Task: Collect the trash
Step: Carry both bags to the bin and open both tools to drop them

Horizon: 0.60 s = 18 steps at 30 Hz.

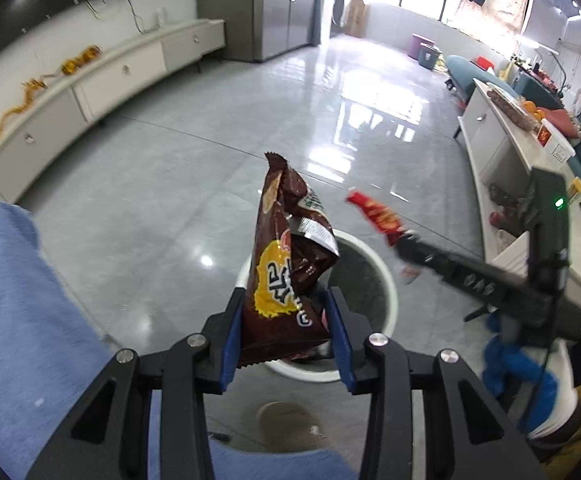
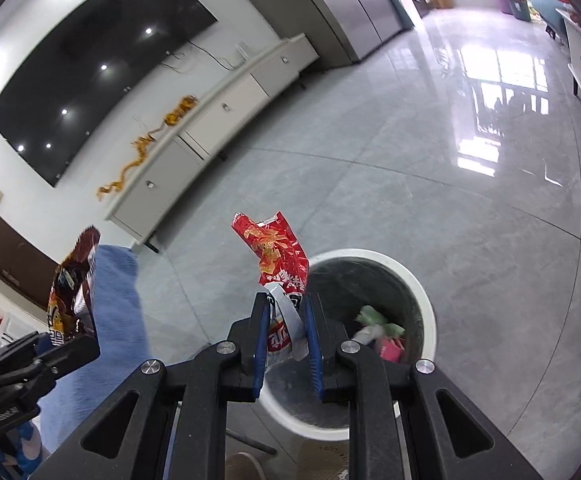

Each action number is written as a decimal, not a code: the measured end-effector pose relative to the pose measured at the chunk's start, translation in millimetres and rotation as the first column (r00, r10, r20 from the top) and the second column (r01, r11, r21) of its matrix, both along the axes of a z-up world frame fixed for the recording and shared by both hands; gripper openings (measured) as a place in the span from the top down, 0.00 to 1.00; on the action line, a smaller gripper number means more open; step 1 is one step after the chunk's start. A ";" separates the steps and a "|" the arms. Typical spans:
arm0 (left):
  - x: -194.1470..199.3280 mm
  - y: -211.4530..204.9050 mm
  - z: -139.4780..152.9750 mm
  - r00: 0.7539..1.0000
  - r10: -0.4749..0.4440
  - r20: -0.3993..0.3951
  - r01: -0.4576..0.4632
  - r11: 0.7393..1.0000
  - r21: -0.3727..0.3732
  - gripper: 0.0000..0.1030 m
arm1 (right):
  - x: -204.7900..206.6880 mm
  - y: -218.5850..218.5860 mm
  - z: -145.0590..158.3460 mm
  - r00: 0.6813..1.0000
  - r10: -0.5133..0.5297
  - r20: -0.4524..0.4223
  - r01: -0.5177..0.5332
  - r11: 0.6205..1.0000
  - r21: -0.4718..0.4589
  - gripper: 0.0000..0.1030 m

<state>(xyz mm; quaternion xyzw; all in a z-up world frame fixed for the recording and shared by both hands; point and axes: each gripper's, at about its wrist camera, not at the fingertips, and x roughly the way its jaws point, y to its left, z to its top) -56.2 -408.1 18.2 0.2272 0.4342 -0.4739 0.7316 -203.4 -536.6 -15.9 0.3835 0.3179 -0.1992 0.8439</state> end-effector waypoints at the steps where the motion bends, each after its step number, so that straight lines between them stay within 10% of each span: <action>1: 1.5 -4.2 -3.4 1.000 -0.003 -0.009 0.002 1.000 -0.003 0.63 | 2.4 -2.6 -5.5 1.000 -0.005 -0.020 0.005 1.000 0.003 0.82; 5: 10.1 -23.2 -17.2 0.996 -0.005 -0.086 0.003 1.000 -0.027 0.58 | 8.7 -11.2 -24.8 0.997 -0.010 -0.078 0.011 1.000 0.011 0.75; 7: 14.4 -25.8 -20.0 0.995 0.005 -0.105 -0.009 0.999 -0.041 0.45 | 9.0 -15.0 -31.1 0.995 -0.023 -0.097 0.024 1.000 0.012 0.54; 18: 23.1 21.5 9.5 0.989 0.139 -0.049 -0.144 0.981 -0.128 0.44 | 1.3 14.0 3.5 0.994 -0.040 -0.106 0.031 0.996 -0.088 0.54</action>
